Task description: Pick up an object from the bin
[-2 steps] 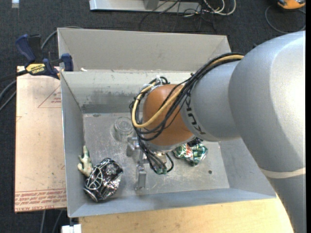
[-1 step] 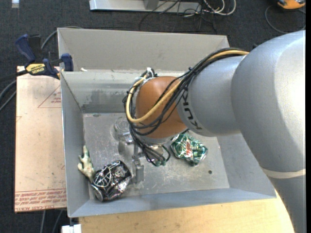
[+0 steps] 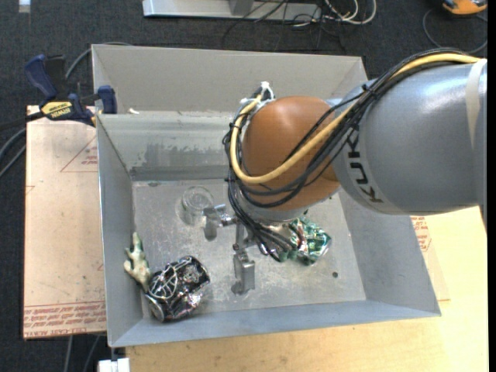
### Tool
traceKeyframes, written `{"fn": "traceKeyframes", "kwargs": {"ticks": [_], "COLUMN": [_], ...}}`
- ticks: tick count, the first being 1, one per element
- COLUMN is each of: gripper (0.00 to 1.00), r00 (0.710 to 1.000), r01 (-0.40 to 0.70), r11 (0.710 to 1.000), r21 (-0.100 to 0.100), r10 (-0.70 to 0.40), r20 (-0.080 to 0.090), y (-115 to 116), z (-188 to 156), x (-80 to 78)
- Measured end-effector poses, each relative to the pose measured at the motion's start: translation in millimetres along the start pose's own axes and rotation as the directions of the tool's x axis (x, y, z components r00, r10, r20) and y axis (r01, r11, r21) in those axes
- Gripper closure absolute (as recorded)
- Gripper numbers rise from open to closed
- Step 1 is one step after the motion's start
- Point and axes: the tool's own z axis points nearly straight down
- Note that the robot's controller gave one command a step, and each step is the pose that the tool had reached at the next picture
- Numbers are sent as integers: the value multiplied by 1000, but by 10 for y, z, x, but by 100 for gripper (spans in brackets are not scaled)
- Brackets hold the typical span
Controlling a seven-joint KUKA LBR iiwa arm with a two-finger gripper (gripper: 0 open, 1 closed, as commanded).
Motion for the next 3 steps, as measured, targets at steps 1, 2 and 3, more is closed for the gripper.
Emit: {"fn": "traceKeyframes", "kwargs": {"ticks": [1,2,3], "gripper": [0,0,0], "r00": [993,996,997], "r01": [-115,-92,68], "r11": [993,996,998], "r21": [-5,-2,-2], "r10": [115,92,-68], "r20": [15,3,22], "y": [112,647,414], "z": [846,638,1071], "x": [-209,-193,-3]}}
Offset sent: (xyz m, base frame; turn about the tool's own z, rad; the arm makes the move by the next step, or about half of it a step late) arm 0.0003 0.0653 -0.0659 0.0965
